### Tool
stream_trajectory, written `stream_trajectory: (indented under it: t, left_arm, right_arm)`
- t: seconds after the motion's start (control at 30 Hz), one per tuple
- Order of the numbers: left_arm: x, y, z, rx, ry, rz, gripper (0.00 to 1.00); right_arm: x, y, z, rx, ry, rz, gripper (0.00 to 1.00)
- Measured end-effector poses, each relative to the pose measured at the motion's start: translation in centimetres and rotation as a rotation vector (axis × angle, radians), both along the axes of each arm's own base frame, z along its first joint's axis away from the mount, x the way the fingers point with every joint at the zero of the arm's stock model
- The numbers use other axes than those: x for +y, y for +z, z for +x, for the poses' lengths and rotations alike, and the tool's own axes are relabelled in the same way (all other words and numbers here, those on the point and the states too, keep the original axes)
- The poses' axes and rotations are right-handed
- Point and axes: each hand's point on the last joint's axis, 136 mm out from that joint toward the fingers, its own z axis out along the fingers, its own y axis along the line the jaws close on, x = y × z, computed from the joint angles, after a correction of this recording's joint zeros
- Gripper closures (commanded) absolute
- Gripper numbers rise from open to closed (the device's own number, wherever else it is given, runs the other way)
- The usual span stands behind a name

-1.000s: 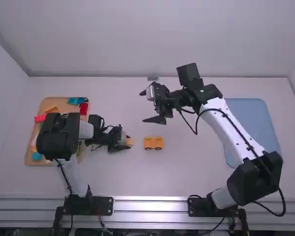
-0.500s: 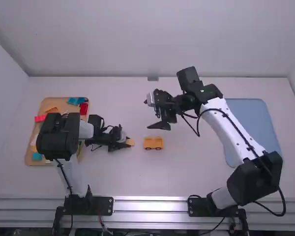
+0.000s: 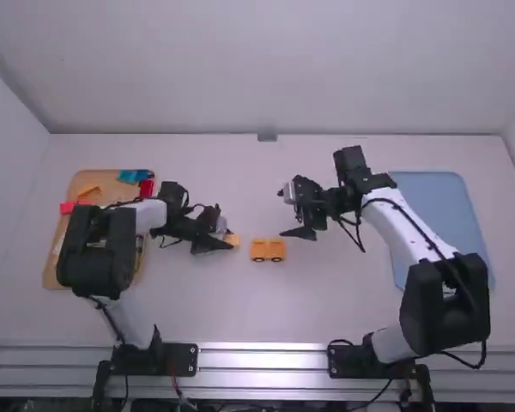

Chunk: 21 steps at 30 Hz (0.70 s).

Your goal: Assemble lego blocks to make yellow taxi

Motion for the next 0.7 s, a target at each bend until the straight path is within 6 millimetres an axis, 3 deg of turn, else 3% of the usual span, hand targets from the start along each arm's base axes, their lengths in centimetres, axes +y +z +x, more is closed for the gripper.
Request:
stream_trajectory:
  t: [0.23, 0.4, 0.7]
  left_arm:
    - [-1.9, 2.6, -0.5, -0.079, -0.062, -0.03, 0.77]
    - [-3.4, 3.0, -1.0, -0.089, -0.101, -0.051, 0.86]
    - [-5.6, 3.6, -0.1, -0.117, -0.106, -0.072, 0.84]
  right_arm:
    - [-0.5, -4.4, -0.9, 0.02, -0.051, 0.058, 0.01]
    - [-0.3, -6.5, -1.0, -0.056, -0.096, 0.106, 0.01]
    - [-0.7, -10.3, -1.9, 0.017, -0.149, 0.174, 0.01]
